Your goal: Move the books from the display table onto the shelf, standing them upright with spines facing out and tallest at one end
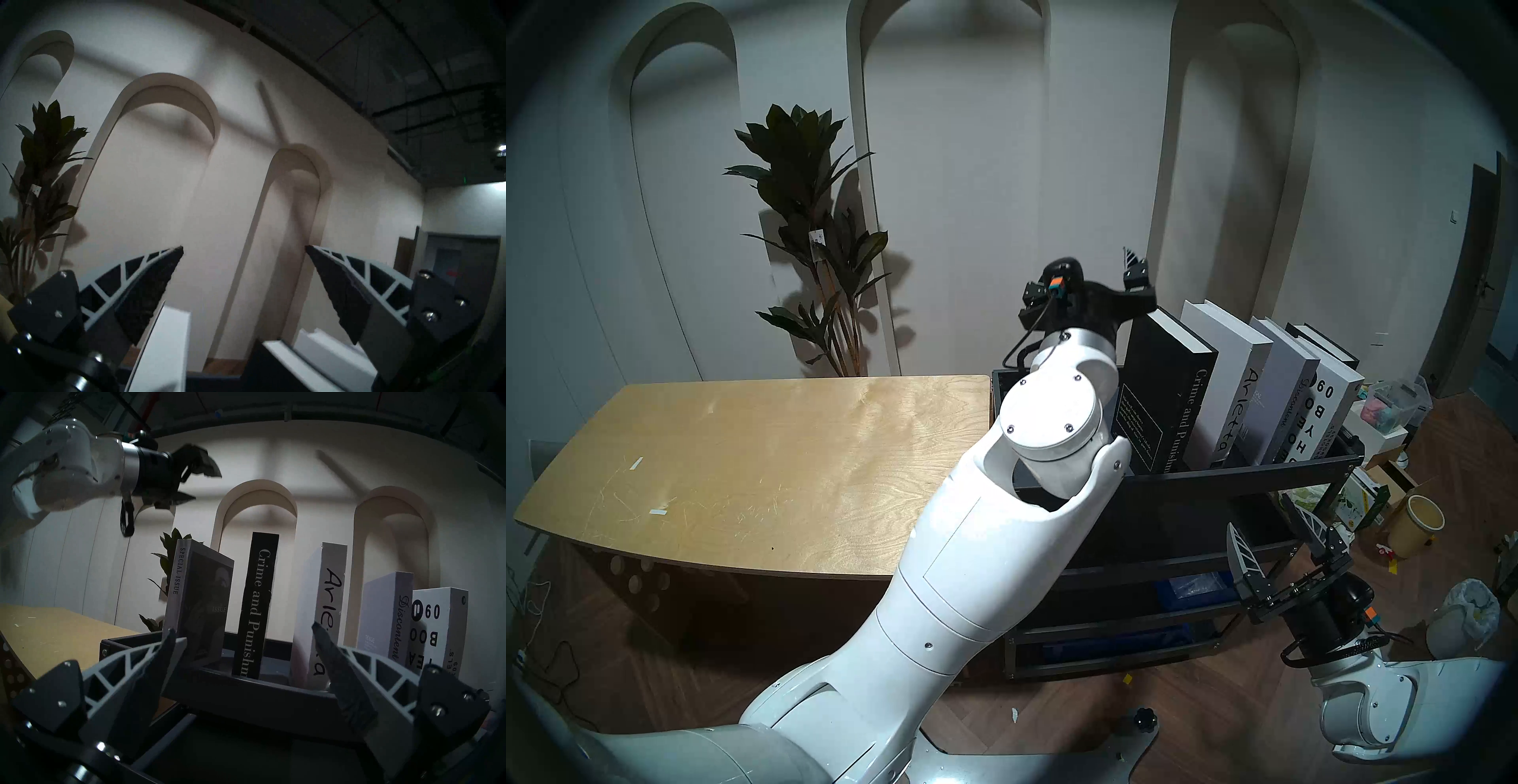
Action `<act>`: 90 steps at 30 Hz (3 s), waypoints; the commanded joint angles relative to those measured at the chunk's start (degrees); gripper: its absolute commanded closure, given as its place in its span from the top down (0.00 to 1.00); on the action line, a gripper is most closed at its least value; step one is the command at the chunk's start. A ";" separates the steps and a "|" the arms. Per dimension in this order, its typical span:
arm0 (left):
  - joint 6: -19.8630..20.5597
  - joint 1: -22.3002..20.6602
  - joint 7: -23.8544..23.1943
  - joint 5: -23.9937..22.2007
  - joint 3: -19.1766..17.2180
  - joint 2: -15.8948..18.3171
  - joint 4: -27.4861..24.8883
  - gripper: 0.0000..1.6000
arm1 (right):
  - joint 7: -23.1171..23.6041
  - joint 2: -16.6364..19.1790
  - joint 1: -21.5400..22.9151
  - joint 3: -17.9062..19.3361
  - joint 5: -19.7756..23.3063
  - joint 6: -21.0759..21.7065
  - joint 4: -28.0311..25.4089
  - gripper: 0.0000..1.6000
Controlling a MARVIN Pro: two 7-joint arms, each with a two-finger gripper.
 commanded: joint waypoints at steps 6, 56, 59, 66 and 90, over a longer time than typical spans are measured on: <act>-3.18 -6.21 -1.69 1.27 -6.19 0.93 -10.79 1.00 | 0.50 -0.13 0.30 0.48 0.33 -0.25 -0.27 1.00; -0.48 29.32 -13.80 4.10 -42.61 28.47 -15.40 1.00 | 4.00 -1.49 1.51 0.11 3.47 -0.25 0.48 1.00; -0.76 31.76 -14.73 3.75 -44.12 28.96 -14.23 1.00 | 4.19 -1.57 1.58 0.09 3.61 -0.25 0.54 1.00; -1.44 36.94 -17.02 2.18 -47.74 29.90 -11.10 1.00 | 4.64 -1.76 1.72 0.07 3.93 -0.25 0.69 1.00; -9.36 53.80 -21.03 -2.78 -67.03 27.89 1.75 1.00 | 6.28 -2.38 2.29 0.10 4.93 -0.25 0.98 1.00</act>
